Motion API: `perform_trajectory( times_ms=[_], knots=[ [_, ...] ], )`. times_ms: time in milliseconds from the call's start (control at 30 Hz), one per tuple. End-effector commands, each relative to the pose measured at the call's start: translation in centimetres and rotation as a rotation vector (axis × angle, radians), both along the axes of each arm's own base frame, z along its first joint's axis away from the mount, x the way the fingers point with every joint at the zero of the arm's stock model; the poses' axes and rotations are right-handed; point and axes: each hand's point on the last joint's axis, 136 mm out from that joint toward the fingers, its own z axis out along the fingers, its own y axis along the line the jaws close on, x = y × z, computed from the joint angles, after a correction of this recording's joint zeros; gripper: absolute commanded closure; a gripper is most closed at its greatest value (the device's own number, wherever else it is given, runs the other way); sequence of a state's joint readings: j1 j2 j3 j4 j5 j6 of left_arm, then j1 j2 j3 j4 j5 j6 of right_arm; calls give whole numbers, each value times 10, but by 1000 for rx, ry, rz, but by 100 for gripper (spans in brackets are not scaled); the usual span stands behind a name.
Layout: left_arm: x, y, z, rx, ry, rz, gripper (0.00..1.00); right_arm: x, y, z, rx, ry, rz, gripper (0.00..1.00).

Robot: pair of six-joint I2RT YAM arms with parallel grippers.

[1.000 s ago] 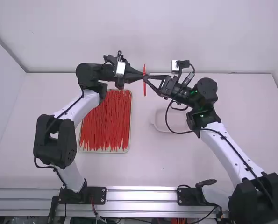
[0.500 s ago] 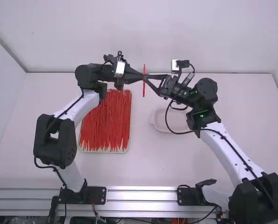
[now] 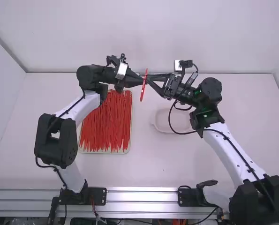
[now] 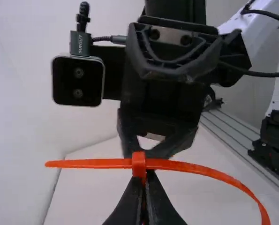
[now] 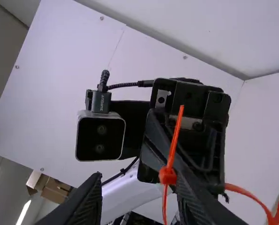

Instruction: Fasten the cable tie

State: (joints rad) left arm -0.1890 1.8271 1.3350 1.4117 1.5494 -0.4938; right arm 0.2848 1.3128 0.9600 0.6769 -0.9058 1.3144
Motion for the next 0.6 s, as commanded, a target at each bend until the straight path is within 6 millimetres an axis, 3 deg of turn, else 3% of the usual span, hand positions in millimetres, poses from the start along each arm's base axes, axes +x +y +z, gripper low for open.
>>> perform_trajectory(
  times_ms=[0,567],
  knots=[
    [-7,0,4,13,9,-15,98,6,-2,-2,0,10,-19,57],
    [-12,-9,-2,41,149,-41,98,6,-2,-1,1,5,-22,57]
  ],
)
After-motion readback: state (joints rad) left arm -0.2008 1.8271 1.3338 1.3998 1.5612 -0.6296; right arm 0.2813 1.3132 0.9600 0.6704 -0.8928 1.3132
